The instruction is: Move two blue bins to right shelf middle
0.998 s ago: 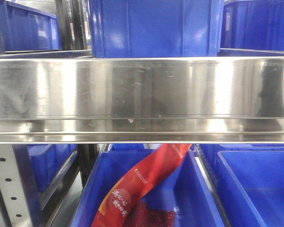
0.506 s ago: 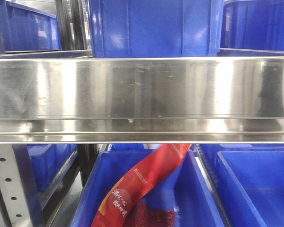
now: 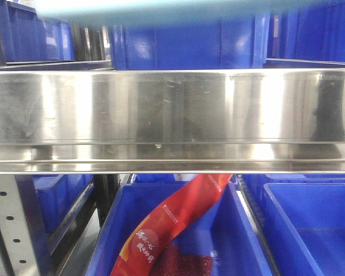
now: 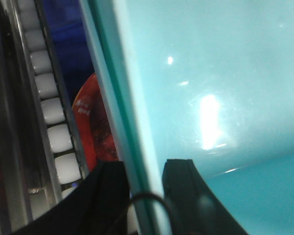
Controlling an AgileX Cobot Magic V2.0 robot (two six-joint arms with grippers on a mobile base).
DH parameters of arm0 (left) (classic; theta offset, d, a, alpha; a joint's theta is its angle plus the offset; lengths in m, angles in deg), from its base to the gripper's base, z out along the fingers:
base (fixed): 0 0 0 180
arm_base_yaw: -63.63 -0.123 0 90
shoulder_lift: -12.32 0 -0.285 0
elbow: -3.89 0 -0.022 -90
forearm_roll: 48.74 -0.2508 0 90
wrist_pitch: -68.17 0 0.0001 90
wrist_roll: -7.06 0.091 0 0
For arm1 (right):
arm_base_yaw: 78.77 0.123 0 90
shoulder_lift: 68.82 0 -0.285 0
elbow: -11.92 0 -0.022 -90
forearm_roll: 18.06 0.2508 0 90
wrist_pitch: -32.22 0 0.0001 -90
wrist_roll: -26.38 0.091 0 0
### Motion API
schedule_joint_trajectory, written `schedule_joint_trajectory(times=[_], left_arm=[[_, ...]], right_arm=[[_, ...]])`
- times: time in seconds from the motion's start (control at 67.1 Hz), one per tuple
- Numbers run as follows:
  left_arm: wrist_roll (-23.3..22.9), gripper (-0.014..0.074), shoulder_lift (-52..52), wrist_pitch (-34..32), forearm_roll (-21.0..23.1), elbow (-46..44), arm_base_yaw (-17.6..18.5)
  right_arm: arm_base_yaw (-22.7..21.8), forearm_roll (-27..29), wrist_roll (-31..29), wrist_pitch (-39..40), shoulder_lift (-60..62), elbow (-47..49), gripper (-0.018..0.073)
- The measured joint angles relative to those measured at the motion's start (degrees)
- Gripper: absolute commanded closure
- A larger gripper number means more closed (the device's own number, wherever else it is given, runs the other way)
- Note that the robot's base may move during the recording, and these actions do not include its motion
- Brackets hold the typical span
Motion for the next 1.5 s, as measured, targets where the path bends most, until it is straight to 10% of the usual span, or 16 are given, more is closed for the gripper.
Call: schedule_joint_trajectory(times=[0.417,0.715,0.849,1.162,1.385,1.504], left_arm=[[-0.1,0.0640,4.9,2.7,-1.5,0.0,0.7],[0.4,0.0169,5.1,2.4,-1.8,-0.2,1.0],[0.5,-0.0023,5.1,2.1,-1.8,-0.2,1.0],[0.5,0.0087,-0.3,1.5,-1.8,-0.3,1.0],[-0.7,0.0584,-9.0,-1.7,-4.8,-0.4,1.0],[-2.8,0.0708,-12.3,-2.9,-9.2,-0.3,1.0]], right_arm=[[0.0,-0.5,-0.1,3.7,-1.4,-5.1,0.0638],[-0.1,-2.8,-1.1,6.4,-1.2,-5.1,0.0083],[-0.2,-3.0,-1.2,6.7,-1.2,-5.1,-0.0010],[-0.2,-3.2,-1.1,5.9,2.4,-1.9,0.0209],[-0.2,-6.5,-0.6,7.6,9.4,-1.9,0.0730],[-0.2,-9.9,0.8,9.6,13.1,-5.5,0.0718]])
